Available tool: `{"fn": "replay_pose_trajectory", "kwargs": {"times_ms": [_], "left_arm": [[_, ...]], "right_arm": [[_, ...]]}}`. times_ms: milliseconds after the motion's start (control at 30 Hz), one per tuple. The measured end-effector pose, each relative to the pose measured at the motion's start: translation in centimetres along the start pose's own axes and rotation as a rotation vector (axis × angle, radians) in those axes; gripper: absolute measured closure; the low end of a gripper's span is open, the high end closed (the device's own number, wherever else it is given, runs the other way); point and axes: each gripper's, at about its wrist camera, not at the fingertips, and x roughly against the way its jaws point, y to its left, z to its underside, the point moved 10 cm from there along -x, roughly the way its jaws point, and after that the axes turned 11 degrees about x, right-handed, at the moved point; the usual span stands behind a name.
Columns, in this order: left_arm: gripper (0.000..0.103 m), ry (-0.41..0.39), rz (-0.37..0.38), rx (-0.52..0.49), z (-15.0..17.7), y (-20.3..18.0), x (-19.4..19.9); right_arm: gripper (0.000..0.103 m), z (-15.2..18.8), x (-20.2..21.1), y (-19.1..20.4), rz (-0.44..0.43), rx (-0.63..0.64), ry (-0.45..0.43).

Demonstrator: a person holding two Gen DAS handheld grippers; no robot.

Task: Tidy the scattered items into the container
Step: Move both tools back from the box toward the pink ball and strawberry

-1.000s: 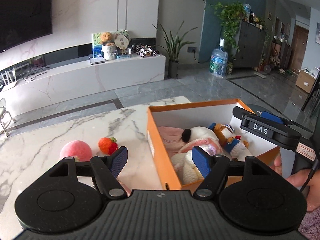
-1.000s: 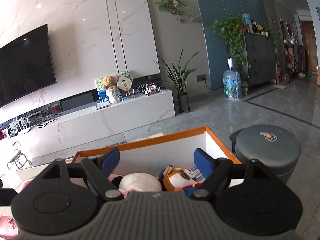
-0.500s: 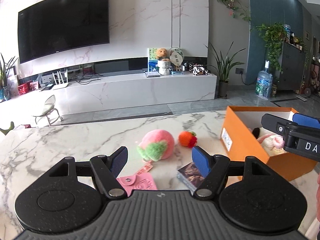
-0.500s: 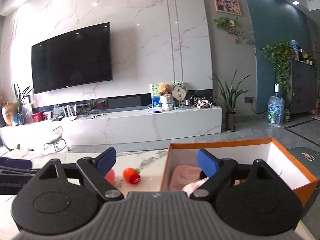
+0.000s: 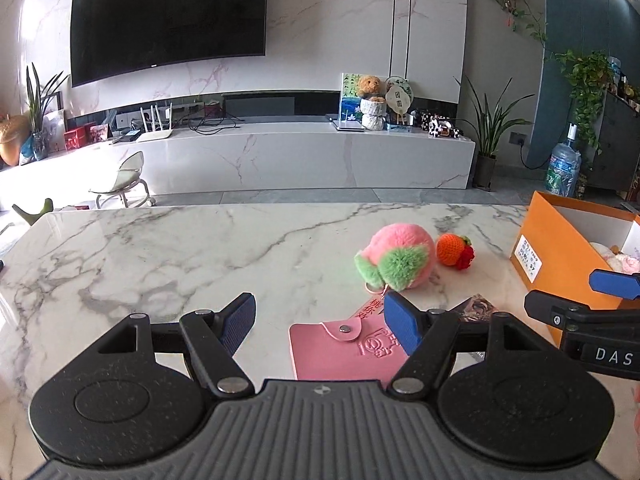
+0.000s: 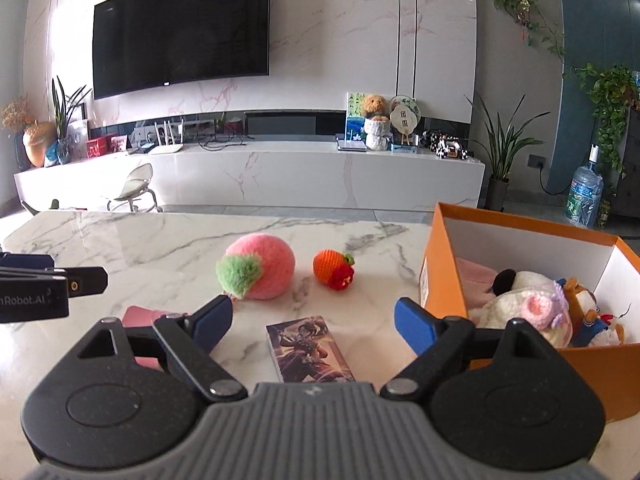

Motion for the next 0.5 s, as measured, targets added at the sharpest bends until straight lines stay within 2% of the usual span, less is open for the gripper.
{"fn": "replay_pose_trajectory", "kwargs": {"times_ms": [200,500], "left_arm": [[0.019,0.060,-0.009,-0.035,2.5,0.2,-2.3],[0.019,0.101,0.012,-0.054,4.6,-0.2,-3.7]], "right_arm": [[0.014,1.9,-3.1,-0.2,0.033,0.031,0.076],[0.014,2.4,-5.0,0.9,0.081,0.159,0.086]]}}
